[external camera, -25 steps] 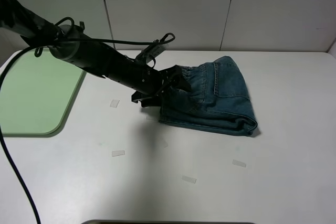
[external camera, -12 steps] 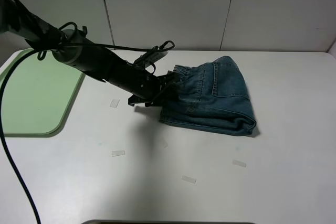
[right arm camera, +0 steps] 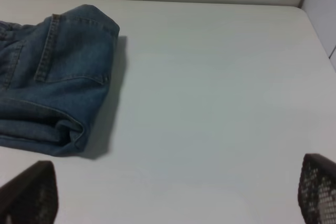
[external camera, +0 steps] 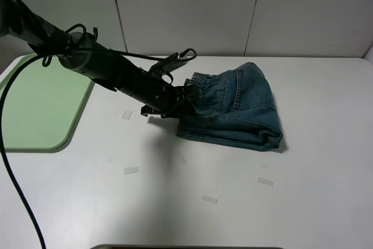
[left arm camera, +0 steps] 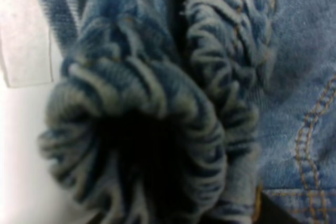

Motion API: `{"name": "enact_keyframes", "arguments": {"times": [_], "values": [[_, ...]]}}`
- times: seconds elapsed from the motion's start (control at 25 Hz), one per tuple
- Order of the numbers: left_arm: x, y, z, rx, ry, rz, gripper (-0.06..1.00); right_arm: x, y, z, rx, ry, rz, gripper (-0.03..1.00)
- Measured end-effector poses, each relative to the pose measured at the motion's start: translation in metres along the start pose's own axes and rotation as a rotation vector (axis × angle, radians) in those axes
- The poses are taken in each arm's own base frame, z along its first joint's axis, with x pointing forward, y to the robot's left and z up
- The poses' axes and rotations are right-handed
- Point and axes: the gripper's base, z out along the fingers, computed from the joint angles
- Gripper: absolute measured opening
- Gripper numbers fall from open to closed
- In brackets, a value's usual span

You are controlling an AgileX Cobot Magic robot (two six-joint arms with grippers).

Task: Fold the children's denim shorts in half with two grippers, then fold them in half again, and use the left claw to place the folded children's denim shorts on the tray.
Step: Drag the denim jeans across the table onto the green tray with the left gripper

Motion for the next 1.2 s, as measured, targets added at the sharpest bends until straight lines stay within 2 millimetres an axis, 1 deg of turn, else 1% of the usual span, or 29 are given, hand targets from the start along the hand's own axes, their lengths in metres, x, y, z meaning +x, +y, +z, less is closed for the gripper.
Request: {"name": "enact_keyframes", "arguments": {"times": [0.2, 0.36, 0.44, 0.48, 0.64, 0.8, 0.92, 0.96, 1.2], "values": [[-0.005, 0.004, -0.008, -0.034, 0.005, 0.145, 0.23, 0.000, 0.000, 0.000, 0.000, 0.000, 0.000, 0.69], [-0.014, 0.010, -0.021, -0.078, 0.001, 0.288, 0.23, 0.000, 0.000, 0.000, 0.000, 0.000, 0.000, 0.69], [-0.021, 0.014, -0.032, -0.112, -0.003, 0.356, 0.23, 0.000, 0.000, 0.000, 0.000, 0.000, 0.000, 0.69], [-0.021, 0.014, -0.032, -0.112, -0.003, 0.356, 0.23, 0.000, 0.000, 0.000, 0.000, 0.000, 0.000, 0.69], [-0.037, 0.024, -0.055, -0.198, -0.032, 0.437, 0.23, 0.000, 0.000, 0.000, 0.000, 0.000, 0.000, 0.69], [-0.055, 0.028, -0.083, -0.276, -0.070, 0.490, 0.23, 0.000, 0.000, 0.000, -0.001, 0.000, 0.000, 0.69], [-0.063, 0.032, -0.102, -0.328, -0.075, 0.500, 0.23, 0.000, 0.000, 0.000, -0.001, 0.000, 0.000, 0.69], [-0.065, 0.038, -0.111, -0.366, -0.057, 0.514, 0.23, 0.000, 0.000, 0.000, -0.001, 0.000, 0.000, 0.69], [-0.066, 0.054, -0.125, -0.458, 0.017, 0.559, 0.23, 0.000, 0.000, 0.000, -0.001, 0.000, 0.000, 0.69]]}}
